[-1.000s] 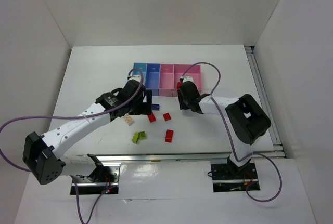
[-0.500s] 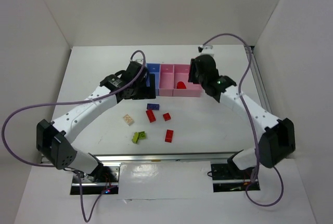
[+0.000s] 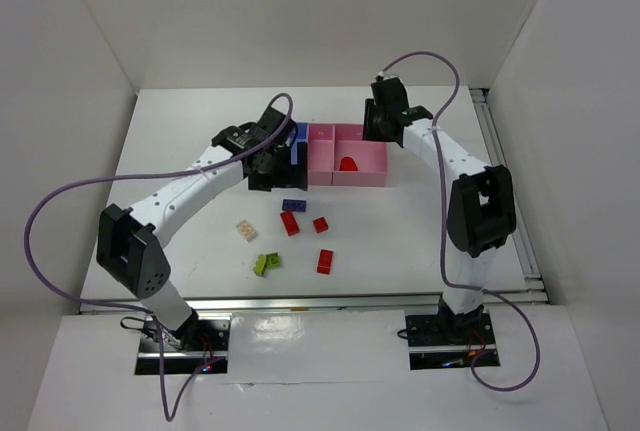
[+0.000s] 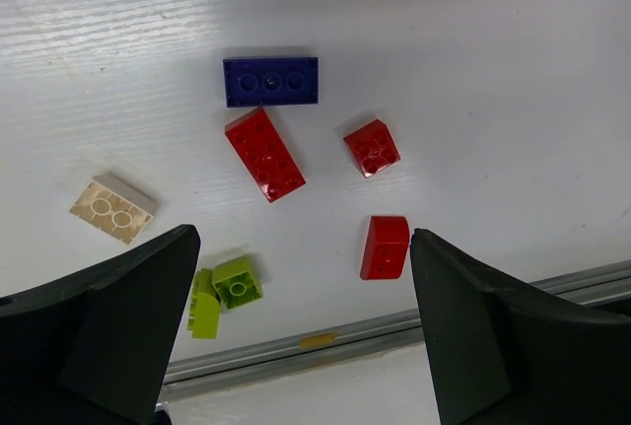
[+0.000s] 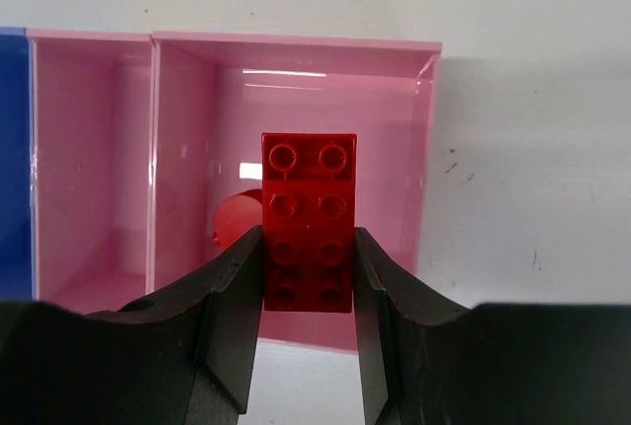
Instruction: Sort the legos into containers by color
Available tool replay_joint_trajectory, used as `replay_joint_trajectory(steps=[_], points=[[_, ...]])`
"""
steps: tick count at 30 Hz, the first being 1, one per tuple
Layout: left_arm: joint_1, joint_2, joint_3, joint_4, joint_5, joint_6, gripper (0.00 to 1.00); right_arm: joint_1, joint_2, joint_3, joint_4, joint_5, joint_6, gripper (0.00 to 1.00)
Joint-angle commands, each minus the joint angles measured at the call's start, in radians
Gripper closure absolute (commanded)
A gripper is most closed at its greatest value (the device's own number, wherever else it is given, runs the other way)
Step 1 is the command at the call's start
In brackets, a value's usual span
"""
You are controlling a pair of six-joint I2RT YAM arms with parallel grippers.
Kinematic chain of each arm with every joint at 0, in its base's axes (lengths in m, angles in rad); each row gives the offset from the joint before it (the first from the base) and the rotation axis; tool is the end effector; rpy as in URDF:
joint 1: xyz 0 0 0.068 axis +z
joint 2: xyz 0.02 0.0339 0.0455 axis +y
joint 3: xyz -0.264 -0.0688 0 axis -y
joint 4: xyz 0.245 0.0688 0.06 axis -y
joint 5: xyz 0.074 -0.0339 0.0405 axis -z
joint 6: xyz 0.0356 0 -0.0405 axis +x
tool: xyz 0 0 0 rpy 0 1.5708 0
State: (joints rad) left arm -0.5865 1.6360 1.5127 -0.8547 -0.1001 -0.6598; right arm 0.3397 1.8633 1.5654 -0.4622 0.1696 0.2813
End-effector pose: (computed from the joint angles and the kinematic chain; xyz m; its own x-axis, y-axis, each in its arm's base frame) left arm 0.2925 -0.1901 0.3156 -0.8548 -0.1642 -0.4922 -0.0251 0.9606 -0.2770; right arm 0.4046 0.1366 0.2766 -0.6832 0.0487 -0.7286 -0.0244 0.9957 0.0895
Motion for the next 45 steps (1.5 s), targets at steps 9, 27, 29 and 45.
replay_joint_trajectory(steps=[9,27,29,45], points=[[0.096,-0.002,0.044,-0.109,0.017,0.064,0.01,0.065,0.143,0.277,-0.105,0.04,0.056,0.11],[0.157,-0.265,-0.233,-0.02,-0.009,0.009,0.02,0.452,-0.362,-0.39,-0.11,0.122,0.304,0.09],[0.157,-0.274,-0.233,-0.02,0.0,0.009,0.02,0.473,-0.326,-0.39,-0.101,0.122,0.378,0.09],[0.214,-0.22,-0.214,0.002,0.059,0.043,0.02,0.57,0.0,-0.349,0.063,0.214,0.193,0.21]])
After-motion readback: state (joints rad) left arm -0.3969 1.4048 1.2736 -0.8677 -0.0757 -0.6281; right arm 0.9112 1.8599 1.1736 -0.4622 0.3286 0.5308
